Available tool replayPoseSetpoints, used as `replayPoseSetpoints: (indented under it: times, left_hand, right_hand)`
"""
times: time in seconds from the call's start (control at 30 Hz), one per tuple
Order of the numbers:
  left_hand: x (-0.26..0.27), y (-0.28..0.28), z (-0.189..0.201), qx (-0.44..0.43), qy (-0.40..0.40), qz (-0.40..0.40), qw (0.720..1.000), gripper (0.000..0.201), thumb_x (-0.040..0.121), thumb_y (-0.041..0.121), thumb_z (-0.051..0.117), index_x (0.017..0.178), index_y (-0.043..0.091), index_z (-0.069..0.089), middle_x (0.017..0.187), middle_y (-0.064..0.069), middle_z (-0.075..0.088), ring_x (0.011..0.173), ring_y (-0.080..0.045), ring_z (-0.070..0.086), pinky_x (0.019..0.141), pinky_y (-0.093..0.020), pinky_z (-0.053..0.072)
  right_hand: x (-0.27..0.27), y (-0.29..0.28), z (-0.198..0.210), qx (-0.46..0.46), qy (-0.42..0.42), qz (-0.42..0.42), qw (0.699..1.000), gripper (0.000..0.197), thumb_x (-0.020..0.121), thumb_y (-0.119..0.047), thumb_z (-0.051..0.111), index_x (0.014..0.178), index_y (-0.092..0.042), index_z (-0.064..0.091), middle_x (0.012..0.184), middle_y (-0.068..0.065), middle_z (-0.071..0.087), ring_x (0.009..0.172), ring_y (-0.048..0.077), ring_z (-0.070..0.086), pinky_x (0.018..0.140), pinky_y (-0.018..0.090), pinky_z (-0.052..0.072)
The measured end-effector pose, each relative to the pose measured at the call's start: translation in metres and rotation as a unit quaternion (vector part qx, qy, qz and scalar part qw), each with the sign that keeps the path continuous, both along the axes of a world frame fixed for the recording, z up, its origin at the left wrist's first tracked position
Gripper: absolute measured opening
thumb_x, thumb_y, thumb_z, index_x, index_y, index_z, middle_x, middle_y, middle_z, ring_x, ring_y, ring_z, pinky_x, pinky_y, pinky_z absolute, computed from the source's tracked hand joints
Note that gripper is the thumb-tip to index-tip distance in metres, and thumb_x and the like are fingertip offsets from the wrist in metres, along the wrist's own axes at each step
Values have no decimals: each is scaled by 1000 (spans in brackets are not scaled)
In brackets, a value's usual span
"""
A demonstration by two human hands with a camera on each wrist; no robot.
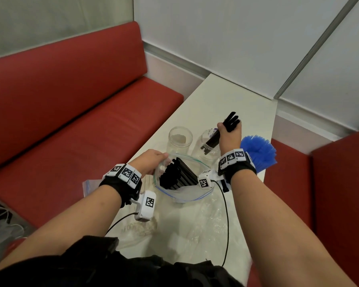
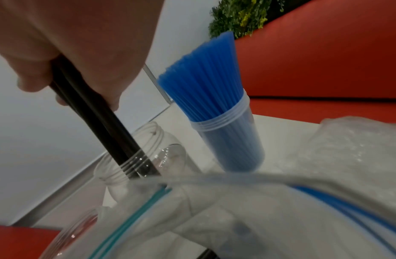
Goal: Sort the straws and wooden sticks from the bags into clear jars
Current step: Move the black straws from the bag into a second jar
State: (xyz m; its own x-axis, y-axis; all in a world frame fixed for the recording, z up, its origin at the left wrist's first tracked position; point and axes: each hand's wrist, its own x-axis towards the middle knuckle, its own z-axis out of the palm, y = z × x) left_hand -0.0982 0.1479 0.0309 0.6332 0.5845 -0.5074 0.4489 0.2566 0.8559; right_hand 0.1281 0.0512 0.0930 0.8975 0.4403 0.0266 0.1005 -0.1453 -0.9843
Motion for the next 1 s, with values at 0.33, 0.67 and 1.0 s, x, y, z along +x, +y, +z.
replayPoseSetpoints:
  times: [0.33,0.67,1.0]
  left_hand:
    - [2,1,1,-11,6,-2,1000,32,103,33,48,102,9,69,99,-5,72,54,-15,63,57,-25,55]
    - [11,-9,0,-5,24,18,1000,41,105,40,36,114,7,60,124,-6,62,104,-32,57,104,-44,43]
    - [0,-14,-7,-129,-71,15,989,40,102,37,49,118,2,61,116,-18,69,100,-26,69,88,-38,55]
  right_hand:
    - [1,-14,-4,-9,32,39,999,38,94,-31,68,129,-19,58,123,3,61,116,19,60,99,37,52]
    - [-69,-39,-17,-283,-23,398,872,17,92,2,54,104,-7,62,95,16,66,84,26,64,75,31,55]
    - [-105,-56,-91,-340,-155,334,865,62,81,-4,75,138,-7,53,133,15,60,125,30,55,105,32,41]
